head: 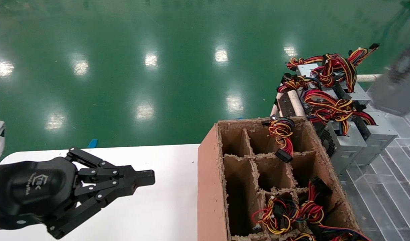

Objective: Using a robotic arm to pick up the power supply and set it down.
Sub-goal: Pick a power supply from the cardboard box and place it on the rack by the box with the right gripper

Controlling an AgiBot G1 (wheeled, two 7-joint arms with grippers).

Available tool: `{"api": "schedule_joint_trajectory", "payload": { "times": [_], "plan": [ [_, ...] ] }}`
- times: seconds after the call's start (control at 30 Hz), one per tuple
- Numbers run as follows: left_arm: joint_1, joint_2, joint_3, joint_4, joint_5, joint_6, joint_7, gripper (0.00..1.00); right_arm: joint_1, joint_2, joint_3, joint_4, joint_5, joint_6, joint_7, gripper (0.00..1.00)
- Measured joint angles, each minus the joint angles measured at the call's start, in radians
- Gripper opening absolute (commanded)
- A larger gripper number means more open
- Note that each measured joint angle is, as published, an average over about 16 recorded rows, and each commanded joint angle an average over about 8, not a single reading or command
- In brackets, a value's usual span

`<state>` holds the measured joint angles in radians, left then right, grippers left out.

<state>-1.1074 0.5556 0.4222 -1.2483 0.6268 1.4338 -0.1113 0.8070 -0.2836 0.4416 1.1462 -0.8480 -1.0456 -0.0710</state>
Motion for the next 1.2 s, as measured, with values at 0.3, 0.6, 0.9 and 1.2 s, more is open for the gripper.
{"api": "schedule_joint_trajectory", "payload": {
  "times": [0.3, 0.6, 0.9, 1.2],
  "plan": [
    [0.000, 0.000, 0.000, 0.000, 0.000, 0.000, 0.000, 0.00, -0.281, -0.067, 0.395, -0.052, -0.098, -0.170, 0.043, 0.00],
    [0.000, 0.000, 0.000, 0.000, 0.000, 0.000, 0.000, 0.00, -0.512, -0.177, 0.720, 0.069, -0.218, -0.279, 0.183, 0.00],
    [0.000, 0.000, 0.000, 0.000, 0.000, 0.000, 0.000, 0.00, -0.586, -0.214, 0.818, 0.178, -0.258, -0.296, 0.282, 0.00],
    [0.000, 0.000, 0.000, 0.000, 0.000, 0.000, 0.000, 0.00, -0.605, -0.205, 0.841, 0.196, -0.264, -0.317, 0.309, 0.00]
  ]
}}
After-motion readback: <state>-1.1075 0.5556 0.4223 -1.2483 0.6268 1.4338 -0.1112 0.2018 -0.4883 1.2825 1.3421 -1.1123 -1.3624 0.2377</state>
